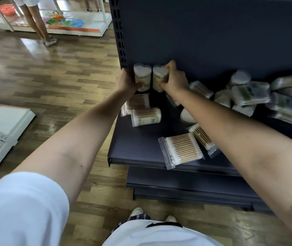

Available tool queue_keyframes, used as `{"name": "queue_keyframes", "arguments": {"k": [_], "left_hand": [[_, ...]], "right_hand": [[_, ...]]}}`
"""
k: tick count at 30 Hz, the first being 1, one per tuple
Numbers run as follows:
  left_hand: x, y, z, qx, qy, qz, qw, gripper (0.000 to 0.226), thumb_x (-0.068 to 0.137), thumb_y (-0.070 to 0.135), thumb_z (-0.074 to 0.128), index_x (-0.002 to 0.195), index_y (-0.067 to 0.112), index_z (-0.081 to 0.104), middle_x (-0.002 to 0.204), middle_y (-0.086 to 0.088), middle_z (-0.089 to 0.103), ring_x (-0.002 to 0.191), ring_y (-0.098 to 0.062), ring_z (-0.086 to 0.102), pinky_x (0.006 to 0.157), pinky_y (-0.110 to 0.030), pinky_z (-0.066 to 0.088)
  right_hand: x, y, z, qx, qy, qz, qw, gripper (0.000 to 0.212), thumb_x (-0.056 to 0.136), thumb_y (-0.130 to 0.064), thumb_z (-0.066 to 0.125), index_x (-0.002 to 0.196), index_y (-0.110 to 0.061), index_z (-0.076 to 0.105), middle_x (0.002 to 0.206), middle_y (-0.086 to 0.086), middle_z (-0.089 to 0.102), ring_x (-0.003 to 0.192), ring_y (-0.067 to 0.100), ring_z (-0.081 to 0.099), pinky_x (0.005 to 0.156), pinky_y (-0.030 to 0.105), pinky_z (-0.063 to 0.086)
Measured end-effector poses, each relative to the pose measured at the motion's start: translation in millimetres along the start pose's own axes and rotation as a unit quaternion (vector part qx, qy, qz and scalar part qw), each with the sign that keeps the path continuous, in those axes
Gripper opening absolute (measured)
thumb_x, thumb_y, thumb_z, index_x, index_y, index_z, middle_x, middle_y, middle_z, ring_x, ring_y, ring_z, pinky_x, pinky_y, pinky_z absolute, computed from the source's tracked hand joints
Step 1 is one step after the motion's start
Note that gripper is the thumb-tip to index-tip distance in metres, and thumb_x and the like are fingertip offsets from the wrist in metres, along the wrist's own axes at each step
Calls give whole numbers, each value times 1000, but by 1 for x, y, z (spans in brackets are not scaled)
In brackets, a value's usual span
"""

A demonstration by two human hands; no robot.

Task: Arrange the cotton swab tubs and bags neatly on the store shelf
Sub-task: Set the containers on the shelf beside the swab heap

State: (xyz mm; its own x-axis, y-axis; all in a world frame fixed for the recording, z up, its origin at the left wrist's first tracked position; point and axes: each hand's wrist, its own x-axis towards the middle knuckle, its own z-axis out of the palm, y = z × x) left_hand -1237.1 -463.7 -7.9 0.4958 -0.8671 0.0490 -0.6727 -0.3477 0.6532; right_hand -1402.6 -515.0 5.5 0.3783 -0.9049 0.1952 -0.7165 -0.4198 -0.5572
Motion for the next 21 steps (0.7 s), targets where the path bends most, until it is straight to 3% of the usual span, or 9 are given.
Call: {"name": "queue_keyframes", "arguments": {"k": [2, 5, 9, 12, 14, 16, 18, 21], "left_hand": [[-9, -7, -8, -26, -5, -12, 1000, 65, 75, 30, 77, 128, 8, 46, 124, -10, 59, 114, -28, 56, 83, -34, 46], [-23, -23, -21, -50, -13, -22, 998, 71, 75, 33, 77, 132, 9, 44, 129, -10, 56, 118, -26, 54, 94, -36, 46], [-35, -30, -40, -24, -18, -6, 1000, 63, 76, 45, 74, 127, 16, 53, 128, 1, 58, 112, -19, 57, 85, -27, 43], [-52, -18, -52, -69, -68, 59, 994, 51, 78, 39, 74, 121, 16, 58, 116, 7, 60, 104, -13, 59, 79, -18, 40], [-67, -9, -57, -24, -153, 137, 979, 50, 75, 36, 76, 119, 19, 59, 112, 7, 61, 107, -13, 58, 81, -17, 43], [-79, 0, -55, 70, -229, 190, 952, 56, 72, 41, 78, 121, 22, 59, 115, 5, 61, 108, -14, 57, 89, -26, 46], [-85, 7, -46, 134, -257, 216, 932, 57, 72, 43, 78, 122, 22, 58, 117, 2, 61, 107, -15, 55, 93, -33, 45], [-90, 15, -31, 152, -251, 221, 930, 54, 74, 35, 75, 123, 23, 57, 115, 1, 61, 104, -16, 56, 87, -27, 44]], "right_hand": [[2, 3, -7, -24, -10, -11, 1000, 56, 82, -25, 66, 128, -13, 37, 119, 14, 57, 104, 31, 57, 75, 32, 44], [-3, 9, -18, -54, 15, -34, 998, 63, 81, -34, 68, 132, -15, 37, 124, 18, 52, 109, 34, 53, 80, 36, 44], [-9, 12, -26, -28, 56, -63, 996, 50, 86, -34, 59, 128, -15, 42, 124, 16, 51, 110, 34, 51, 84, 41, 47], [-17, 8, -30, 19, 79, -150, 985, 35, 90, -27, 54, 120, -9, 51, 116, 13, 54, 104, 28, 54, 83, 32, 41], [-25, 6, -33, 32, 64, -206, 976, 30, 90, -24, 53, 114, -7, 55, 111, 11, 55, 101, 23, 55, 83, 26, 39], [-32, 7, -35, 29, 42, -253, 966, 30, 90, -27, 50, 109, -6, 57, 108, 11, 56, 100, 21, 56, 83, 23, 39], [-36, 11, -35, 23, 27, -270, 962, 30, 90, -29, 48, 104, -5, 59, 106, 11, 57, 99, 20, 56, 84, 24, 40], [-40, 19, -35, 24, 27, -246, 969, 23, 91, -25, 52, 103, -7, 60, 106, 10, 57, 98, 20, 56, 83, 22, 39]]}}
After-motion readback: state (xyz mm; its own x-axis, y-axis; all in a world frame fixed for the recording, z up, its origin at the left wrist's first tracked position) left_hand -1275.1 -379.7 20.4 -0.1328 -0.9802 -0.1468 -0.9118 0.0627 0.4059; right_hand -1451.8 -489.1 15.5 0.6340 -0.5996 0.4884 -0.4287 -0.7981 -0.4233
